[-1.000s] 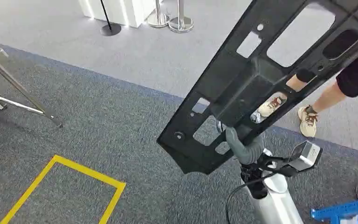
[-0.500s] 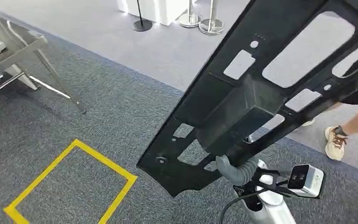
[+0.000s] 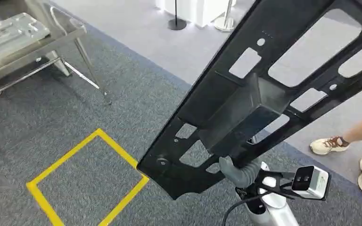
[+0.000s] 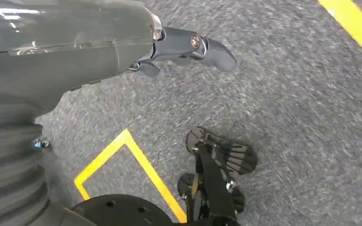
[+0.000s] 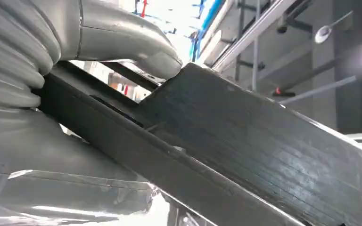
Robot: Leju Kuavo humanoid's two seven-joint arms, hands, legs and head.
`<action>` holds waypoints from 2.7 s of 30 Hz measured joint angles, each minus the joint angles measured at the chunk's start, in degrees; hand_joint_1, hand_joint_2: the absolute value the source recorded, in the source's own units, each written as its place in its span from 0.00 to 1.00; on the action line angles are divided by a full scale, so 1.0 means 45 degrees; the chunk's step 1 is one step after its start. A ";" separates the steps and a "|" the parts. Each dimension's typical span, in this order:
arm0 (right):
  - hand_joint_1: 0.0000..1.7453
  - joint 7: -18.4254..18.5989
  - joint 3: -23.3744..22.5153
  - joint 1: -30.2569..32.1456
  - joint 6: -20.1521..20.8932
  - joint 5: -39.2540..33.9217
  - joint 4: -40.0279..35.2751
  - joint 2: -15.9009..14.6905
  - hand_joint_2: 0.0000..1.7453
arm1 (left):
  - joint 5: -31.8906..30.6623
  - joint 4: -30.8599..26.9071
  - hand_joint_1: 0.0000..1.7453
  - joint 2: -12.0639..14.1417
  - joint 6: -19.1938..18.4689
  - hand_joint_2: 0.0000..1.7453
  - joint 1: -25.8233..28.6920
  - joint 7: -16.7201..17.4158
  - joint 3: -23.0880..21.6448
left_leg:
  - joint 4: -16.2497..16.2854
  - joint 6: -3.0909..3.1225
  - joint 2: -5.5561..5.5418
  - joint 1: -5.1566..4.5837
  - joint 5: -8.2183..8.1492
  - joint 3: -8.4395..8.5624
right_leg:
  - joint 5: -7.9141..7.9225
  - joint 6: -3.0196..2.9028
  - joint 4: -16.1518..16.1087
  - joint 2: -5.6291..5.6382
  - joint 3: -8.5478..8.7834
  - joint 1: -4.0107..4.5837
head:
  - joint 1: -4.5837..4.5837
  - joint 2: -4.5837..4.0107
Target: Take the parts from the cabinet and place them on the table.
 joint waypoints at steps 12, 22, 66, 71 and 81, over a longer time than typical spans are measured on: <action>1.00 0.0102 0.0000 -0.0100 0.0005 -0.0024 0.0019 0.0034 1.00 | -0.0097 -0.0005 0.00 0.0049 -0.0078 1.00 0.0056 0.0151 0.0019 | 0.1006 -0.0346 0.1657 0.0091 -0.0003 -0.0541 | -0.0205 -0.0388 -0.0227 -0.1806 0.0455 0.0096 | -0.0005 0.0000; 1.00 0.0267 0.0000 -0.0323 0.0005 -0.0029 0.0088 0.0053 1.00 | -0.0112 0.0000 0.00 0.0049 -0.0126 1.00 -0.0042 0.0199 0.0019 | -0.0313 0.0307 0.1334 -0.0008 0.0180 0.0086 | -0.1966 0.0131 0.2741 -0.0919 -0.0751 0.0104 | 0.0000 0.0000; 1.00 0.0942 0.0243 -0.1410 -0.0209 -0.0782 0.0578 0.0102 1.00 | 0.0325 0.0000 0.00 -0.0073 -0.0253 1.00 0.0055 0.0024 0.0321 | 0.0773 -0.0332 0.0908 -0.0009 -0.0478 -0.0488 | 0.0117 -0.0409 -0.0342 -0.0687 0.0254 0.0030 | -0.0015 0.0000; 1.00 0.0817 0.0277 -0.1335 -0.0345 -0.0738 0.0578 0.0097 1.00 | 0.0315 0.0000 0.00 -0.0073 -0.0272 1.00 0.0028 0.0000 0.0321 | 0.3470 -0.0587 0.1366 0.0213 -0.1193 -0.1936 | -0.0012 -0.0395 -0.0330 -0.1310 0.0327 0.0081 | -0.0010 0.0000; 1.00 0.0311 0.0296 -0.1244 -0.0510 -0.0816 0.0335 0.0102 1.00 | 0.0092 0.0000 0.00 -0.0068 -0.0481 1.00 0.0049 -0.0340 0.0316 | -0.0315 0.0141 0.1502 0.0146 -0.0015 0.0261 | -0.0598 0.0227 0.0611 -0.1103 0.0213 0.0035 | -0.0010 0.0000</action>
